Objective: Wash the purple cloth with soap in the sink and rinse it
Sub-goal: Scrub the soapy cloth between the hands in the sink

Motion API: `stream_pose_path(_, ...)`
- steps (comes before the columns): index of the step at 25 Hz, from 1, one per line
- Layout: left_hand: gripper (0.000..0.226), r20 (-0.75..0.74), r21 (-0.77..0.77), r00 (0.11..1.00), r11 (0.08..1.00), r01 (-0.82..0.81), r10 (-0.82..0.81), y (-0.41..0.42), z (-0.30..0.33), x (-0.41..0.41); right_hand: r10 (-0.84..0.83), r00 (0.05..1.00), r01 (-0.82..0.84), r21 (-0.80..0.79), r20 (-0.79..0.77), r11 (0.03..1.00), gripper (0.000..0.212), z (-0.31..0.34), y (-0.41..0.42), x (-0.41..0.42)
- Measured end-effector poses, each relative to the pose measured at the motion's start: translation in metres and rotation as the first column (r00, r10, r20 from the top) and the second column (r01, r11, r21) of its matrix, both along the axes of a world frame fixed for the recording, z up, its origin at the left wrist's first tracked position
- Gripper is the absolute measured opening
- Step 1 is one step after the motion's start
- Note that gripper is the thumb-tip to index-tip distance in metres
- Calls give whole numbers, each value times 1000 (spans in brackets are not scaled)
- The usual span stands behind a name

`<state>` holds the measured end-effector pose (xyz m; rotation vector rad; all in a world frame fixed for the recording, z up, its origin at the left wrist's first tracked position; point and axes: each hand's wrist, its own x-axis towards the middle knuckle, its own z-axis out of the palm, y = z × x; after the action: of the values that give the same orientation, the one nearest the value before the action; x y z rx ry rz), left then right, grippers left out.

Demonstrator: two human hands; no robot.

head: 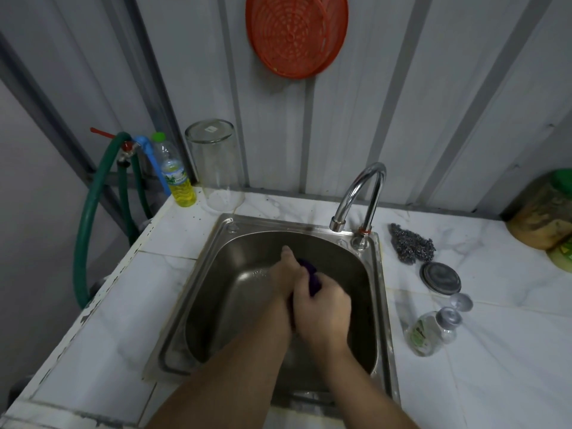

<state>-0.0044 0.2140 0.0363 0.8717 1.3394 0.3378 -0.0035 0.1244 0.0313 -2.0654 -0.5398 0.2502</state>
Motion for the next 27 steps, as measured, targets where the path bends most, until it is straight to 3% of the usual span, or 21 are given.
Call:
stream_pose_path(2, 59, 88, -17, 996, 1000, -14, 16, -6, -6, -4, -18, 1000, 18, -16, 11, 1000, 54, 2, 9, 8)
stream_pose_path(5, 41, 257, -179, 964, 983, -25, 71, -27, -7, 3, -110, 985, 94, -123, -132, 988, 45, 18, 18, 62)
stream_pose_path(7, 44, 213, -157, 974, 987, -39, 72, -24, 3, 5, -150, 968, 130, -109, -201, 986, 44, 20, 17, 67)
stream_pose_path(9, 48, 143, -60, 985, 994, -92, 100, -3, 12, 1, -112, 988, 107, -57, -107, 993, 49, 13, 18, 33)
stream_pose_path(11, 47, 92, 14, 996, 1000, -23, 22, 5, 20, -1, -62, 997, 61, -19, -47, 998, 52, 14, 19, 5)
stream_pose_path(14, 52, 177, -152, 979, 985, -76, 103, -10, 16, -1, -73, 994, 66, -75, -85, 995, 48, 16, 29, 38)
stream_pose_path(17, 50, 307, -247, 944, 968, -42, 119, -23, 16, 1, -173, 975, 139, -228, -136, 964, 48, 11, 30, 82)
stream_pose_path(20, 51, 363, -268, 911, 958, -102, 199, -5, 19, -9, -262, 908, 243, -100, -326, 965, 43, 4, 26, 92)
stream_pose_path(22, 58, 255, -188, 961, 980, -61, 109, 0, 10, -16, -190, 855, 265, 93, -483, 960, 39, 12, 27, 96)
stream_pose_path(24, 65, 79, -137, 996, 990, 38, -28, -10, 4, -19, -46, 885, 157, 205, -464, 966, 34, 23, 28, 90)
stream_pose_path(27, 71, 400, -224, 916, 971, 83, 13, -19, 6, -12, 228, 943, -199, 142, -242, 970, 37, 29, 24, 69)
